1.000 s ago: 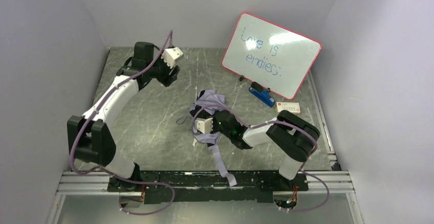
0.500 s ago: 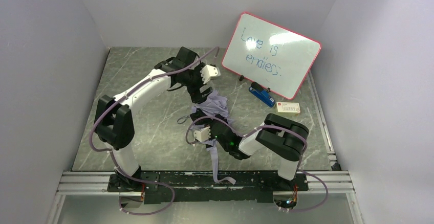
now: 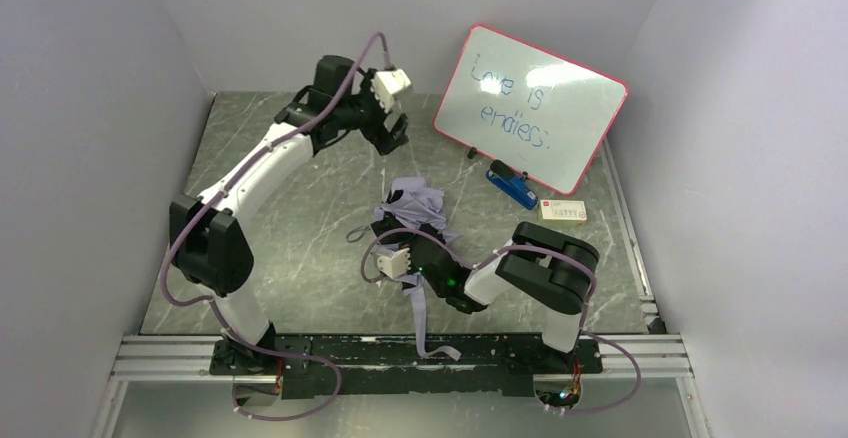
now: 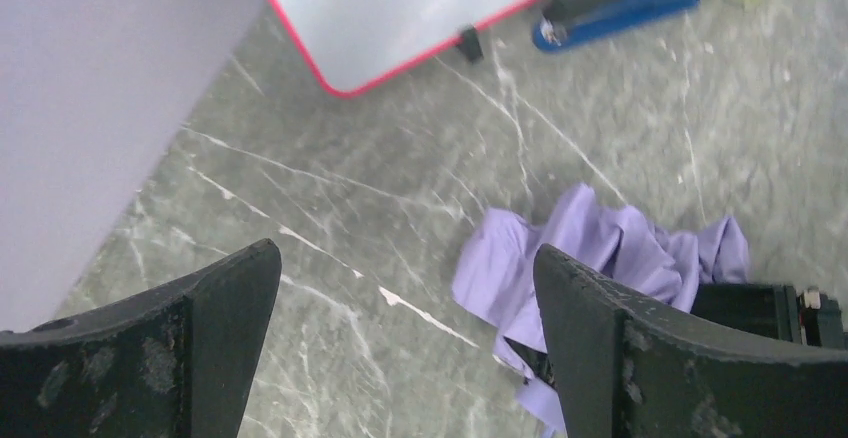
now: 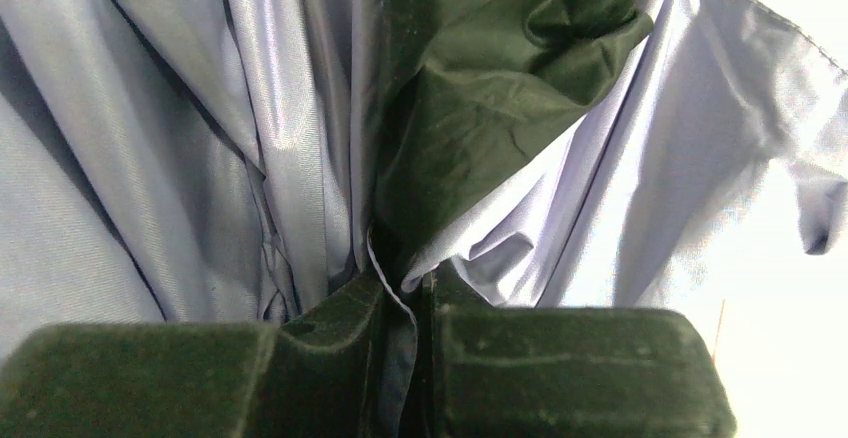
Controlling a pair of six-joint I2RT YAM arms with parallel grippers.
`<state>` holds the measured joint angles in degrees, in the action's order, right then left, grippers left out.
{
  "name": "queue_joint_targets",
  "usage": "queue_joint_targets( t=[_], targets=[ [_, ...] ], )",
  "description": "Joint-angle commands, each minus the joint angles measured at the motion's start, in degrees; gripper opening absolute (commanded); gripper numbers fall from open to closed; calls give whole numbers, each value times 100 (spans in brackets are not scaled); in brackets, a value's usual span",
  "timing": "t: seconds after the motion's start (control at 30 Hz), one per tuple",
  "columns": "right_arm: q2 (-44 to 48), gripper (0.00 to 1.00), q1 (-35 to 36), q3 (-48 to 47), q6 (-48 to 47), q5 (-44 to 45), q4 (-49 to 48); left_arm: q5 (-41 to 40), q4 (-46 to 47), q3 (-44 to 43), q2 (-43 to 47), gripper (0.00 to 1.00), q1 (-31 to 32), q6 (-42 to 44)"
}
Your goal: Put away the umbrella
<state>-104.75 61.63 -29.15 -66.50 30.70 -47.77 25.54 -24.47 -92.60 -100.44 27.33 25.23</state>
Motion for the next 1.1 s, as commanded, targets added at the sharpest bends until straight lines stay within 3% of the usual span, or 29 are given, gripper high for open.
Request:
queue_joint_targets(
  t=[0.0,0.1,0.2,0.47,0.7,1.07],
  targets=[
    [-361,9,70,234,289,-292,1073,436,693,-278,78,100,-199,-863],
    [-377,9,69,232,246,-251,1017,1035,-1020,-1271,-639,100,-184,-261],
    [-405,9,70,243,201,-214,971,1473,-1756,-1349,-1031,100,-170,583],
    [-404,9,90,263,273,-192,1017,969,-2199,-601,-1287,100,400,1640],
    [-432,9,126,242,300,-161,1032,1029,-2552,-414,-1724,100,531,1929],
    [-428,9,139,317,289,-125,980,795,-2473,681,-1577,100,628,2416]
  ],
)
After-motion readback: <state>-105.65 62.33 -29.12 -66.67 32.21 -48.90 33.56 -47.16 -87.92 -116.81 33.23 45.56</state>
